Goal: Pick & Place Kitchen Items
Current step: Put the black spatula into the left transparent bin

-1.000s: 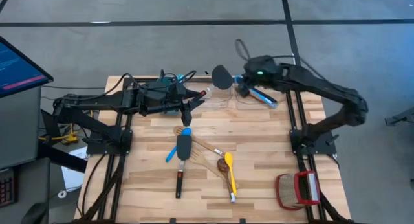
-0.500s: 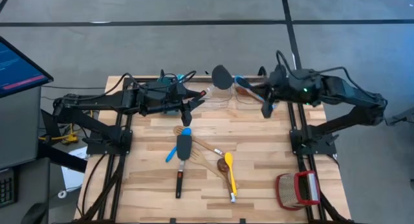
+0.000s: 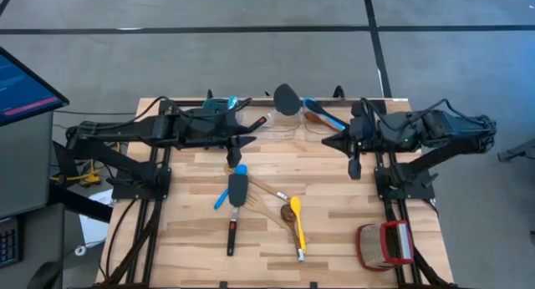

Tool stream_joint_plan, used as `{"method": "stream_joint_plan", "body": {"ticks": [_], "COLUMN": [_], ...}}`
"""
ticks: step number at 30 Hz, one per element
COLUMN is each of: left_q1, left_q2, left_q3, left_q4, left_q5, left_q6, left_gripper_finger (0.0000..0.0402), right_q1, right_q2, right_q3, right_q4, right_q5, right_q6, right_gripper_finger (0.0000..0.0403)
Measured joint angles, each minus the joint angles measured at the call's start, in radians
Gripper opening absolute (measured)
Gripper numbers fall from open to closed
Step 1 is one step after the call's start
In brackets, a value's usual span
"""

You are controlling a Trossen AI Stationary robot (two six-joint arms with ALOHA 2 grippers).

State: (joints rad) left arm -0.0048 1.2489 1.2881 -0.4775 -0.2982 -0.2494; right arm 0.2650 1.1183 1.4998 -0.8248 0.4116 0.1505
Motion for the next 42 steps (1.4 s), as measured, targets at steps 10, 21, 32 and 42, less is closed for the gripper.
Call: {"method": "stream_joint_plan", "body": {"ticks": [10,21,32,42], "left_q1": [-0.07,-0.148,-0.177,-0.196], "left_q2": [-0.003,-0.008,-0.007,0.005], "left_q3": [0.0,0.0,0.0,0.0], "left_q4": [-0.178,-0.33,-0.315,-0.267], "left_q5": [0.001,0.155,0.465,0.206], "left_q6": [-0.136,-0.362,-0.36,-0.532], "left_gripper_finger": [0.0006,0.0002,0.0003,0.0003], "right_q1": [0.067,0.069,0.069,0.092], "right_q2": [0.0,0.0,0.0,-0.011], "right_q3": [0.0,0.0,0.0,0.0], "right_q4": [0.004,-0.01,-0.073,-0.149], "right_q5": [0.173,0.174,0.165,0.158], "right_q6": [0.002,0.078,0.078,0.063], "right_gripper_finger": [0.0002,0.0002,0.0005,0.0002]}}
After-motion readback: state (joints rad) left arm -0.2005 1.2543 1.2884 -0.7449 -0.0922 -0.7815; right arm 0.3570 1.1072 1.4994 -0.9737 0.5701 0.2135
